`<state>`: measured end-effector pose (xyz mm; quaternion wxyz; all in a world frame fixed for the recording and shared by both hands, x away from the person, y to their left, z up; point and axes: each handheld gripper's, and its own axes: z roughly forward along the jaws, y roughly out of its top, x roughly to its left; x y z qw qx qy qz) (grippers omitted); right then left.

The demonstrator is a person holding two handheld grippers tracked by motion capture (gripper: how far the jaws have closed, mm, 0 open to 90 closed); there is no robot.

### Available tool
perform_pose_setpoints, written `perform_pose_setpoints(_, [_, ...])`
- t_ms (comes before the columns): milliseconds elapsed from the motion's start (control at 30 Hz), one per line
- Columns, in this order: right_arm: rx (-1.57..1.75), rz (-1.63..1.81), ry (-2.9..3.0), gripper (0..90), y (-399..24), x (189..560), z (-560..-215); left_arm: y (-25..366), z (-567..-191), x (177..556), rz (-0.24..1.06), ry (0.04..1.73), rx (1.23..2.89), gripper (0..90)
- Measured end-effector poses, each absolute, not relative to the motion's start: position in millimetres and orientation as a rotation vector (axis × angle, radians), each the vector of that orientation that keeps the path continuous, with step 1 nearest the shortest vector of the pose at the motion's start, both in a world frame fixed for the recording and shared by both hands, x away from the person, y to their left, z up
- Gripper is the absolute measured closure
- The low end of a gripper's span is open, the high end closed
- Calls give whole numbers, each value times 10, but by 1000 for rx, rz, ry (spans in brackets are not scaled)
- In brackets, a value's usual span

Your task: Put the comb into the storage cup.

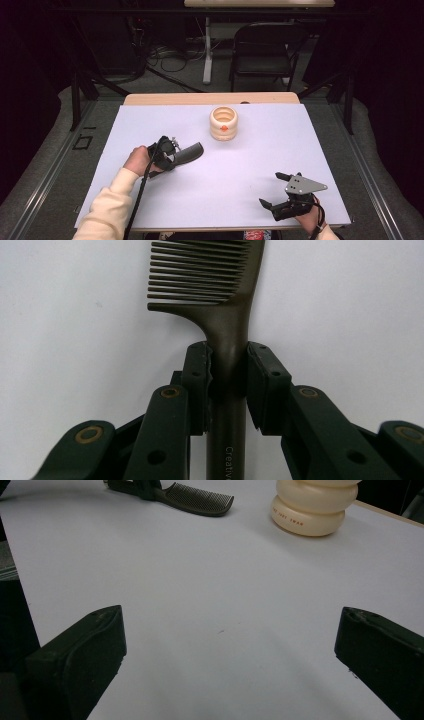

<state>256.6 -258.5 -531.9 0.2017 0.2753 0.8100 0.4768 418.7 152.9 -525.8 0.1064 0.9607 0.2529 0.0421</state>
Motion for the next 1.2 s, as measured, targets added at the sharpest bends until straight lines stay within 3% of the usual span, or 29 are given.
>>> perform_pose_setpoints(633, [773,1331,2258,0,-2589,2560,-5316,1626,-5129,4056,192,755,2707,727])
perform_pose_setpoints(1200, [776,1332,2256,0,-2591,2556,-5313,1682,-5054,3991,160,747,2597,726])
